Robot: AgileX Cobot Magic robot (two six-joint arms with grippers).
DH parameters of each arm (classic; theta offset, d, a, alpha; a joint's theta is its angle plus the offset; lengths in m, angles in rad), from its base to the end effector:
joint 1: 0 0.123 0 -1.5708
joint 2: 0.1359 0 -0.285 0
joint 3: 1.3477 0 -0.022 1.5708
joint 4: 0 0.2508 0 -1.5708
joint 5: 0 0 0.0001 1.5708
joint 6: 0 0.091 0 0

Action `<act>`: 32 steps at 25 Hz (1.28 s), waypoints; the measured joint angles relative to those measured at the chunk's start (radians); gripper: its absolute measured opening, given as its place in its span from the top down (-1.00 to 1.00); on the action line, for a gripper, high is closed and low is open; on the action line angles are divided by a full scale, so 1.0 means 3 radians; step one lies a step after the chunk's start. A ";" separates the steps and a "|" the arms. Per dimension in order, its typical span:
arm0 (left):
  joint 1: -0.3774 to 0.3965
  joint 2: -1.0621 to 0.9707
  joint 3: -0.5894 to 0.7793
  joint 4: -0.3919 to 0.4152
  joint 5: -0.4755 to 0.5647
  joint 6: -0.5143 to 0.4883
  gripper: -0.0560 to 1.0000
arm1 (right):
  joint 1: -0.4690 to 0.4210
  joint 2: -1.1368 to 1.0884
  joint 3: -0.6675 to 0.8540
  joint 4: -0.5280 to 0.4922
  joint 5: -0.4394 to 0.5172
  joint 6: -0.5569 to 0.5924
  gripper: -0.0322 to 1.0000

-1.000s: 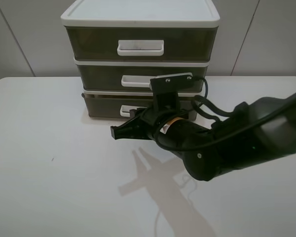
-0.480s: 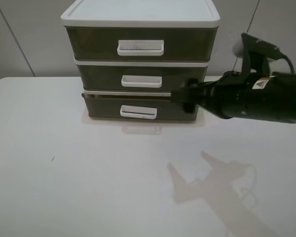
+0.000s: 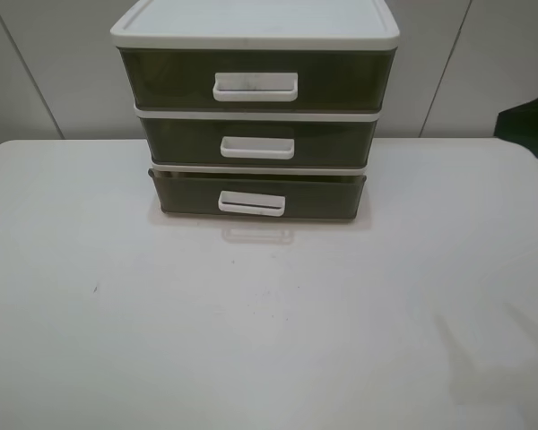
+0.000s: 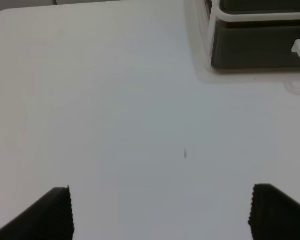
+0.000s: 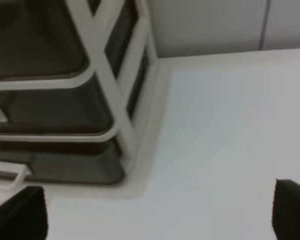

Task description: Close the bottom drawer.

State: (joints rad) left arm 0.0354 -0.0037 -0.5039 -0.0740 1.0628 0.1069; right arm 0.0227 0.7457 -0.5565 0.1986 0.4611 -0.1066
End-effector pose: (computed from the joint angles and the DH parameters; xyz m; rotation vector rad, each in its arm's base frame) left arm -0.0059 -0.0061 0.2784 0.0766 2.0351 0.0008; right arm 0.1473 0.0114 0.2914 0.0001 2.1273 0.1493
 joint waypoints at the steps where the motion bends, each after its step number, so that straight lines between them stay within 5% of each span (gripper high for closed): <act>1: 0.0000 0.0000 0.0000 0.0000 0.0000 0.0000 -0.47 | -0.0067 -0.0173 -0.0016 -0.0026 0.0130 -0.0003 -0.57; 16: 0.0000 0.0000 0.0000 0.0000 0.0000 0.0000 -0.47 | -0.0114 -0.1647 -0.0413 -0.0537 0.1643 0.0184 -0.57; 32: 0.0000 0.0000 0.0000 0.0000 0.0000 0.0000 -0.47 | -0.0052 -0.2252 -0.0186 -0.0552 0.1978 0.0184 -0.57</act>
State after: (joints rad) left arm 0.0354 -0.0037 -0.5039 -0.0740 1.0628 0.1069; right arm 0.0072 0.0701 -0.6123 0.0329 1.0544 -0.0513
